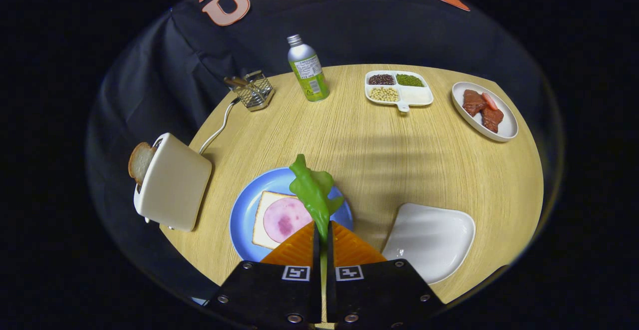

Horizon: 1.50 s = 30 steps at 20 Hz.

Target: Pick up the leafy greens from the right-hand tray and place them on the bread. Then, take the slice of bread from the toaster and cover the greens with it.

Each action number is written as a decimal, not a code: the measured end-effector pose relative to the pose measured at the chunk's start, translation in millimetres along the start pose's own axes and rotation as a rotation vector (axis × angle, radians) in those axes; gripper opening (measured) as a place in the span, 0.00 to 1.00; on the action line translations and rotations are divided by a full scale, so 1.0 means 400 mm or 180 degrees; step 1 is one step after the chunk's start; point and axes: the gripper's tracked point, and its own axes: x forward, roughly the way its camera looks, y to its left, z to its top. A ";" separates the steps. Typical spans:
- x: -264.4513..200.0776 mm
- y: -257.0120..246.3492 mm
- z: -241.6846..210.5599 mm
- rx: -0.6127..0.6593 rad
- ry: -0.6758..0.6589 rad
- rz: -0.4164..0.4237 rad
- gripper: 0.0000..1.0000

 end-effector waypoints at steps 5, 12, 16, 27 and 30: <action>0.061 0.093 -0.014 -0.0100 0.0066 0.0065 0.05; 0.118 0.146 -0.045 -0.0357 0.0244 -0.0049 0.18; 0.094 0.166 -0.022 -0.0604 0.0131 -0.0070 0.48; -0.125 0.360 0.118 -0.0607 -0.0198 0.0341 0.91; -0.162 0.427 0.176 -0.0539 -0.0263 0.0411 0.93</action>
